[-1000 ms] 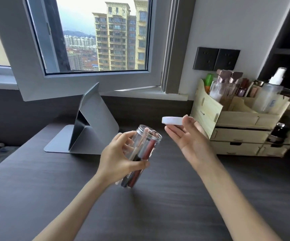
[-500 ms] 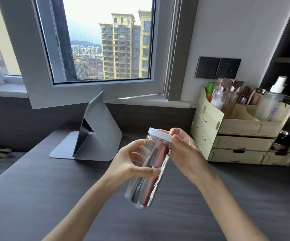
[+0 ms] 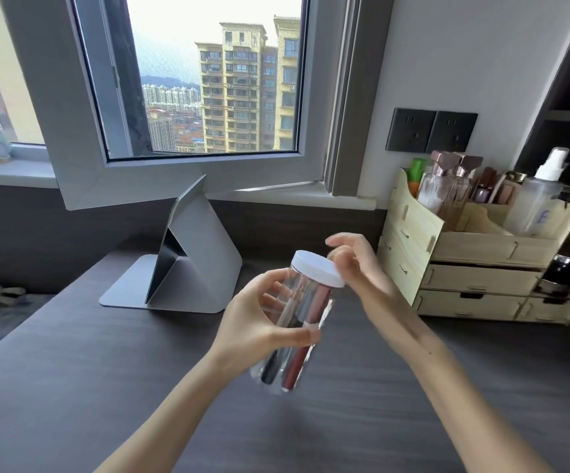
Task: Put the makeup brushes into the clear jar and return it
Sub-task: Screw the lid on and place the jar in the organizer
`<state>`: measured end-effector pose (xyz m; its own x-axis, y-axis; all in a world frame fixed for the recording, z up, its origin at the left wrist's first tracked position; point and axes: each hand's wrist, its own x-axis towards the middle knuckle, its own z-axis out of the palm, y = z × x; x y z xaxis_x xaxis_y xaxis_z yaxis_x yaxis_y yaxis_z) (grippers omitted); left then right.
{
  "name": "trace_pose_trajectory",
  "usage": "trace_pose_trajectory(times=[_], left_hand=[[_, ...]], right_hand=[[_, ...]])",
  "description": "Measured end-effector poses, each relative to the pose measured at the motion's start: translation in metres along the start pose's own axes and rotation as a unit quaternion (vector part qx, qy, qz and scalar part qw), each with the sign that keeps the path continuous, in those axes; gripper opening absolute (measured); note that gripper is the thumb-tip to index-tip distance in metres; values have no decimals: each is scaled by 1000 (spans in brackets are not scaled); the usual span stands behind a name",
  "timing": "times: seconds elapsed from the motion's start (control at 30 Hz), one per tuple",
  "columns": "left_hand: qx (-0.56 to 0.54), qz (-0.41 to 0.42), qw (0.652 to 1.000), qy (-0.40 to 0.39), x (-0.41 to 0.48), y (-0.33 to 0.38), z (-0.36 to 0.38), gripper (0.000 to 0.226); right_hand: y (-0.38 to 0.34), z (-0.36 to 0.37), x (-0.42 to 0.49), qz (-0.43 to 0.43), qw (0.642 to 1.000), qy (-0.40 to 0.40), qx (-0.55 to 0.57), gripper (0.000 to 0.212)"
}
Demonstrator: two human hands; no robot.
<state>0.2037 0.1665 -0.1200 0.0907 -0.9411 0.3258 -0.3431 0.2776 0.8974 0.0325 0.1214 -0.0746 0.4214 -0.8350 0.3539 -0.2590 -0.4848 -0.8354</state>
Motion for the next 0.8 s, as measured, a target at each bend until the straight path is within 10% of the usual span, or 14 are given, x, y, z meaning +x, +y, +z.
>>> trace_pose_trajectory(times=[0.13,0.3,0.43,0.57,0.8], left_hand=[[25,11,1000,8,2,-5,-4,72],[42,15,999,16,1,-10,-8,77],[64,23,998,12,-1,-11,-7,77],[91,45,995,-6,-4,-12,-3,76],[74,58,995,-23,1,-12,2,78]], right_hand=[[-5,-16,1,14,995,-95,18,106],[1,-22,12,-48,997,62,-11,77],[0,-17,10,-33,994,-100,-27,88],[-1,-19,15,-60,988,-3,-140,77],[1,-1,9,-69,973,-94,-199,55]])
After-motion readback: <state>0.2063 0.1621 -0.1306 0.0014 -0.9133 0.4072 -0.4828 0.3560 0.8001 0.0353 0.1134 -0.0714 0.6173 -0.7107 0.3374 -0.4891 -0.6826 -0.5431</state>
